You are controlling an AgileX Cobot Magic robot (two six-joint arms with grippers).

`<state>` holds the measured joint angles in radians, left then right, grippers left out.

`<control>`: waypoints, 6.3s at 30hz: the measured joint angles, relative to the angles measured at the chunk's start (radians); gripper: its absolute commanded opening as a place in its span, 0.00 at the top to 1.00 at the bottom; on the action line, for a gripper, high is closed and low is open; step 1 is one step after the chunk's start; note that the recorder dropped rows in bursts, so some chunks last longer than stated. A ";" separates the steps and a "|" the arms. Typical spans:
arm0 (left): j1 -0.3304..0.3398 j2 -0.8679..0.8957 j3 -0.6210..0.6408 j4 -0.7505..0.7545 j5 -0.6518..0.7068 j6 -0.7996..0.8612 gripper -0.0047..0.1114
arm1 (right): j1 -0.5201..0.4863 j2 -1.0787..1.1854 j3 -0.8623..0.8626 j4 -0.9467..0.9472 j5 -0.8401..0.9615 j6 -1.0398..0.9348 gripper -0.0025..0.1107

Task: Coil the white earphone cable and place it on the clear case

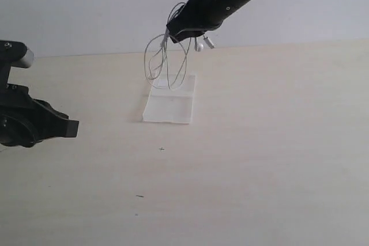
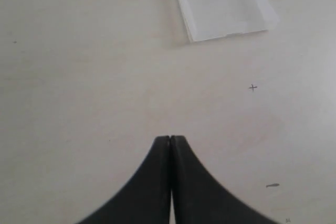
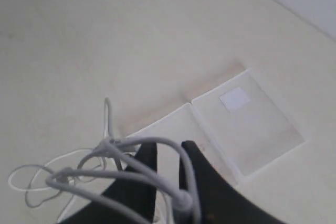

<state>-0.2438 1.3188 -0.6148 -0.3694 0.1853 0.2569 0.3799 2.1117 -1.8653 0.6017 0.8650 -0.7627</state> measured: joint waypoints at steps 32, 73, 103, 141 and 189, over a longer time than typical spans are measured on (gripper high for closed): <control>0.000 -0.013 0.029 -0.002 -0.027 0.004 0.96 | 0.033 0.309 -0.298 -0.227 0.118 0.141 0.98; 0.000 -0.013 0.029 -0.008 0.004 0.021 0.96 | 0.066 0.418 -0.298 -0.173 0.041 0.253 0.57; 0.000 -0.013 0.029 -0.023 0.022 0.023 0.96 | 0.072 0.328 -0.298 -0.283 0.075 0.463 0.49; 0.000 -0.013 0.029 -0.023 0.019 0.027 0.96 | 0.072 -0.997 0.909 -0.217 -0.114 0.534 0.98; 0.000 -0.013 0.029 -0.023 0.023 0.027 0.96 | -0.129 -2.105 1.861 -0.469 -0.590 0.745 0.98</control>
<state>-0.2438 1.3060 -0.5863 -0.3928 0.2079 0.2838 0.2506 0.0065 -0.0044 0.1322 0.2749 -0.0182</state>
